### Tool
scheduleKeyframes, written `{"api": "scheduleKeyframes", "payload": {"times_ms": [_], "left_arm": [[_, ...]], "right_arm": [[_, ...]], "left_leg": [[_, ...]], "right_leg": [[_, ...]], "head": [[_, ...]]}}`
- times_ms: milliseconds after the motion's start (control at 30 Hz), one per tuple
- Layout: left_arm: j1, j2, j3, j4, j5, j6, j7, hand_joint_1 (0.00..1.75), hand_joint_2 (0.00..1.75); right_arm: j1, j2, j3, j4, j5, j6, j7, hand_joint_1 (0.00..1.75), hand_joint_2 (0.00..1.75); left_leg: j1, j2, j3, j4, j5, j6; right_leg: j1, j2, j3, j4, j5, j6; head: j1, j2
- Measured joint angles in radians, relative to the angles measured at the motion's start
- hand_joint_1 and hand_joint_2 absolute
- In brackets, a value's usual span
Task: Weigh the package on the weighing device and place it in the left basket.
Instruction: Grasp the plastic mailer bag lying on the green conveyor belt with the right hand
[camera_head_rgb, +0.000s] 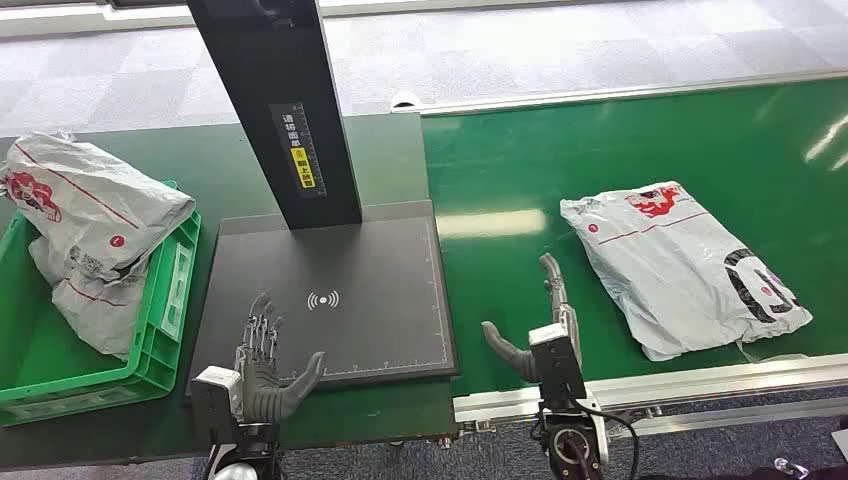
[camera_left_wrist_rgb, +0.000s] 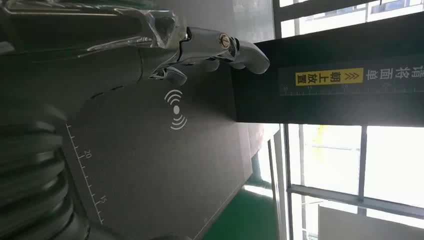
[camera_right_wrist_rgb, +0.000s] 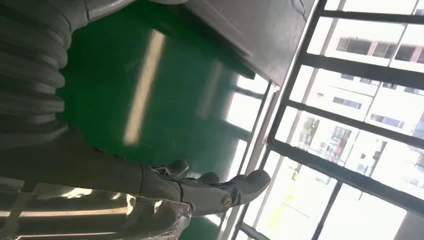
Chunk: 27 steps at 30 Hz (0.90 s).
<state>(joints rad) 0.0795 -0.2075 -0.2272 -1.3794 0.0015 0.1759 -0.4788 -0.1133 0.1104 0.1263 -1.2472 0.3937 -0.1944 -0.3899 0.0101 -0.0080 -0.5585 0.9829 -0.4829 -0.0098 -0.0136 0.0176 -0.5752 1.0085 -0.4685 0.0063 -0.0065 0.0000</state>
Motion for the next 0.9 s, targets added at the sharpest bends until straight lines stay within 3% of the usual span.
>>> {"api": "scheduleKeyframes", "payload": {"times_ms": [433,567,633,800,900], "left_arm": [[0.002,0.000,0.003,0.000,0.000,-0.002,0.000,0.00,1.75],[0.008,0.000,0.003,-0.004,0.000,-0.003,0.000,0.00,1.75],[0.010,0.000,0.004,-0.008,-0.001,-0.003,0.000,0.00,1.75],[0.004,0.000,0.000,-0.008,0.004,-0.015,0.002,0.00,1.75],[-0.006,0.001,-0.005,-0.004,0.012,-0.019,0.000,0.00,1.75]], "right_arm": [[-0.004,-0.019,-0.048,-0.051,0.041,-0.016,0.005,0.00,1.75],[-0.016,-0.035,-0.087,-0.045,0.182,-0.139,0.083,0.00,1.75],[-0.047,-0.058,-0.125,-0.012,0.265,-0.157,0.143,0.00,1.75],[-0.212,-0.157,-0.254,0.258,0.315,-0.048,0.244,0.00,1.75],[-0.310,-0.235,-0.347,0.479,0.246,0.109,0.267,0.00,1.75]], "left_leg": [[0.000,0.000,0.000,0.000,0.000,0.000],[0.000,0.000,0.000,0.000,0.000,0.000],[0.000,0.000,0.000,0.000,0.000,0.000],[-0.001,-0.002,0.000,0.001,0.001,0.002],[-0.002,-0.004,0.000,0.002,0.002,0.003]], "right_leg": [[0.001,0.000,0.000,0.000,0.000,0.000],[0.000,0.000,0.000,0.000,0.000,0.000],[0.000,0.000,0.000,0.000,0.000,0.000],[-0.002,-0.002,0.001,0.000,0.002,0.002],[-0.002,-0.004,0.001,0.000,0.002,0.003]], "head": [[0.000,0.000],[0.000,0.000],[0.000,0.000],[0.000,0.000],[0.000,0.000]]}}
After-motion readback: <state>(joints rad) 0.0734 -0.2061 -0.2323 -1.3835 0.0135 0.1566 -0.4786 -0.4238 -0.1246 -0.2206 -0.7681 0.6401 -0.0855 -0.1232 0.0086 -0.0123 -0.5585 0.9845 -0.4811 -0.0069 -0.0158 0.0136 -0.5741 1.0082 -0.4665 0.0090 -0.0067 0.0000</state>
